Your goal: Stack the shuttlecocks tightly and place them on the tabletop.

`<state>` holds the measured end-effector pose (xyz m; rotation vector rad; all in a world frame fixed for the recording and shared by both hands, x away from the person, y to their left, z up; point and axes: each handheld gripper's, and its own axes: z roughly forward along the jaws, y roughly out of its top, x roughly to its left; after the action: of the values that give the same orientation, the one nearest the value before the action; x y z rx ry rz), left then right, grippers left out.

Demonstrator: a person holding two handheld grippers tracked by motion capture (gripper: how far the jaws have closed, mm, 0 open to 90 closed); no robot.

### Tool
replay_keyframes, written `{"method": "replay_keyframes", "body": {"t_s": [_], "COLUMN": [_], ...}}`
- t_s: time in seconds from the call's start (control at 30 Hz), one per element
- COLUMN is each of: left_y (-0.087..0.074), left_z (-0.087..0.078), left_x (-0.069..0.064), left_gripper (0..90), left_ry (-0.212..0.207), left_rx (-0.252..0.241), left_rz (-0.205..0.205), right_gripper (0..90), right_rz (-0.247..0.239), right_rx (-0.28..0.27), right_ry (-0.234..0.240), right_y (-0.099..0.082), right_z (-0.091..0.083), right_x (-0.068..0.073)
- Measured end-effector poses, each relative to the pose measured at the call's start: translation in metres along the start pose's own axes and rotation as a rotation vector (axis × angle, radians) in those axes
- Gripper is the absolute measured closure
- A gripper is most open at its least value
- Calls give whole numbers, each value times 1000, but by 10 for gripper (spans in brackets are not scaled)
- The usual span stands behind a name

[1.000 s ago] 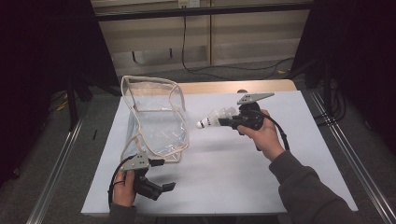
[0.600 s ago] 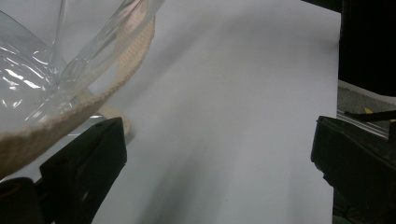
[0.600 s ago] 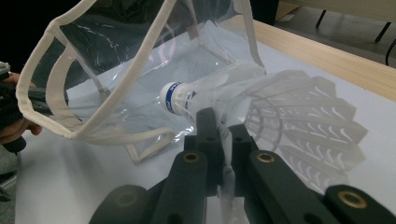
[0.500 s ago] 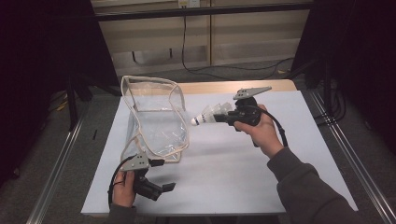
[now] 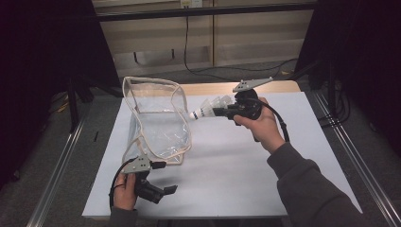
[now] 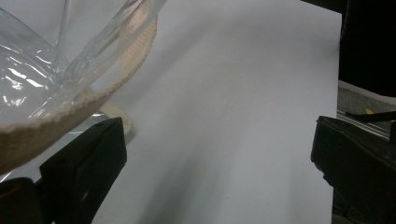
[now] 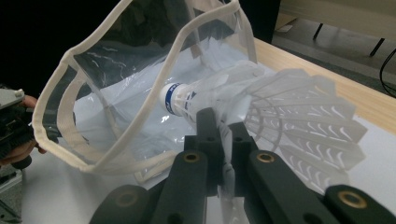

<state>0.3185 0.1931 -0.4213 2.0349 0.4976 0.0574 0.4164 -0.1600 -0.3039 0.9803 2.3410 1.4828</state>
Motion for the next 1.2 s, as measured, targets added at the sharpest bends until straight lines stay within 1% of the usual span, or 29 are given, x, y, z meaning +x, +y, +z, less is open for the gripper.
{"method": "replay_keyframes", "body": {"t_s": [0.13,0.23,0.4,0.53,0.57,0.8,1.0,1.03,1.2], "left_y": [0,0,0,0,0,-1,-1,-1,-1], "left_z": [-1,0,0,0,0,0,0,1,1], "left_x": [0,0,1,0,0,-1,0,0,1], "left_gripper": [35,35,35,35,35,35,35,35,35], "left_ry": [1,-2,-1,-1,-1,-2,0,-1,-1], "left_rx": [2,-4,-6,6,2,4,0,0,-1], "left_rz": [-2,-2,-1,2,-4,-2,-7,-5,-6], "right_gripper": [879,878,878,878,878,878,879,878,878], "right_rz": [-1,-4,-2,-2,-1,-7,-16,-12,-20], "right_rx": [-13,-10,-14,-14,-14,-14,-17,-18,-14], "right_ry": [-8,-10,-2,-2,0,7,6,7,13], "right_y": [6,8,10,10,11,13,18,19,21], "right_z": [-2,-3,-2,-2,-2,-2,-1,-1,2], "right_x": [0,1,1,2,2,4,5,6,8]}}
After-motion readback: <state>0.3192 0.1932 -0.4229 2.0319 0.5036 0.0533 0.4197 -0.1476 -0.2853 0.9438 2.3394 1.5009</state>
